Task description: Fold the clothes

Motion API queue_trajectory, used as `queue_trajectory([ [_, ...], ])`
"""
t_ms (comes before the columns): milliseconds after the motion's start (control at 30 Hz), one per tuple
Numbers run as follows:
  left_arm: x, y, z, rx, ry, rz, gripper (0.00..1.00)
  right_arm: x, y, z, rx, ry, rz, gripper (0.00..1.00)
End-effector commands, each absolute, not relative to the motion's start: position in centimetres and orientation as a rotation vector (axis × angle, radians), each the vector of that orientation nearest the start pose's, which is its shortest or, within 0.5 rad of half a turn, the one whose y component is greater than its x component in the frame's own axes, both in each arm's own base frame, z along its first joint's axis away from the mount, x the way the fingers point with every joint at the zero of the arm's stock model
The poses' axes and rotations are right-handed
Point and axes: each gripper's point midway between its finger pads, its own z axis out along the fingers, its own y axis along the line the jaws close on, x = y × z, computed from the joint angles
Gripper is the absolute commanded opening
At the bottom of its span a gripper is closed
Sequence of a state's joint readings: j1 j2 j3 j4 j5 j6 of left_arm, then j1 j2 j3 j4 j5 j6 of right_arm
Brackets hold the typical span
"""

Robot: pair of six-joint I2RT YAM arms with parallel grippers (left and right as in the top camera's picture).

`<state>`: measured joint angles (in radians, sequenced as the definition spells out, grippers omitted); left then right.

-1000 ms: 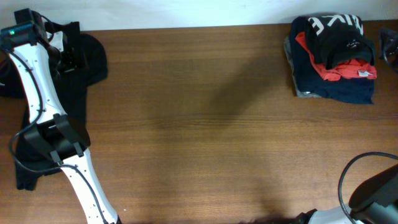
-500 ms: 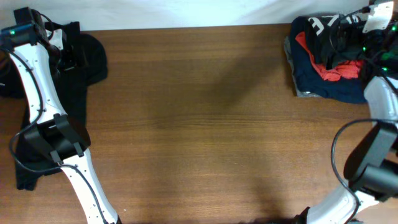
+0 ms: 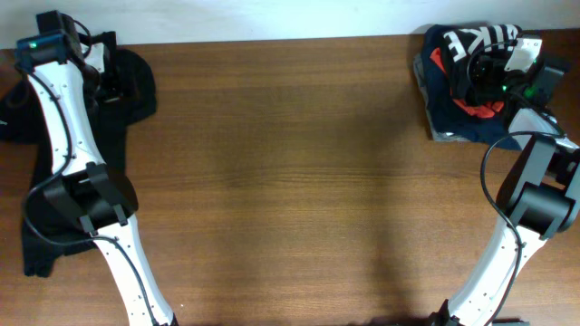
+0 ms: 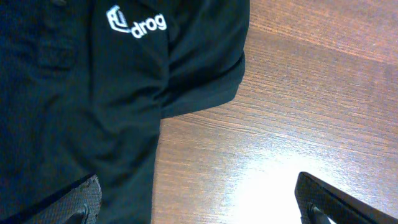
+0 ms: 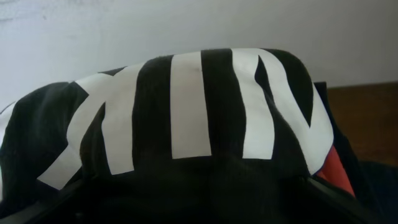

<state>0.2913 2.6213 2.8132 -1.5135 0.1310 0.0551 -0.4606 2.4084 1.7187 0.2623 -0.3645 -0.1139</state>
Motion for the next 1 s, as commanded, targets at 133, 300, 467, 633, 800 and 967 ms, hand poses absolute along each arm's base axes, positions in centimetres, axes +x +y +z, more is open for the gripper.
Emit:
queue_trajectory([
  [133, 52.3, 13.0, 9.2, -0.33, 2.889, -0.152, 0.99, 59.8, -23.8, 3.6, 0.158, 2.077, 0.119, 0.99],
  [300, 52.3, 13.1, 9.2, -0.335, 2.889, -0.152, 0.99, 60.5, -23.5, 9.8, 0.096, 2.025, 0.206, 0.99],
  [467, 52.3, 13.1, 9.2, -0.335, 2.889, -0.151, 0.99, 60.8, -23.7, 19.9, 0.064, 1.96, 0.169, 0.99],
  [633, 52.3, 13.3, 9.2, -0.336, 2.89, -0.14, 0.99, 59.2, -22.6, 31.1, 0.022, 1.883, 0.13, 0.99],
  [800, 52.3, 13.3, 9.2, -0.336, 2.89, -0.141, 0.99, 56.3, -20.5, 38.3, -0.006, 1.849, 0.129, 0.99],
  [967, 52.3, 13.3, 9.2, -0.336, 2.89, -0.141, 0.99, 52.3, -13.9, 44.5, -0.148, 1.825, 0.171, 0.99],
])
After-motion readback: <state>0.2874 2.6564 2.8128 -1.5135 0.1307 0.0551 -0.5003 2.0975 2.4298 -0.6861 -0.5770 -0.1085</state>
